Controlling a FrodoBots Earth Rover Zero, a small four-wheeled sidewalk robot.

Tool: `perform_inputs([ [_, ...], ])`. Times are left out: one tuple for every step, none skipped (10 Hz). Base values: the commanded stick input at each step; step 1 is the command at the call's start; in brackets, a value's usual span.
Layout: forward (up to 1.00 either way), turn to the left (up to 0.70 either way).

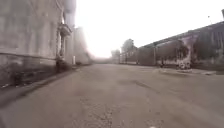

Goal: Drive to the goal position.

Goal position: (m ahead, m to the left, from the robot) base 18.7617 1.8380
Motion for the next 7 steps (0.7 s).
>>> perform_inputs([
  [0.5,0.0],
  [0.5,0.0],
  [0.5,0.0],
  [0.5,0.0],
  [0.5,0.0],
  [0.5,0.0],
  [0.5,0.0],
])
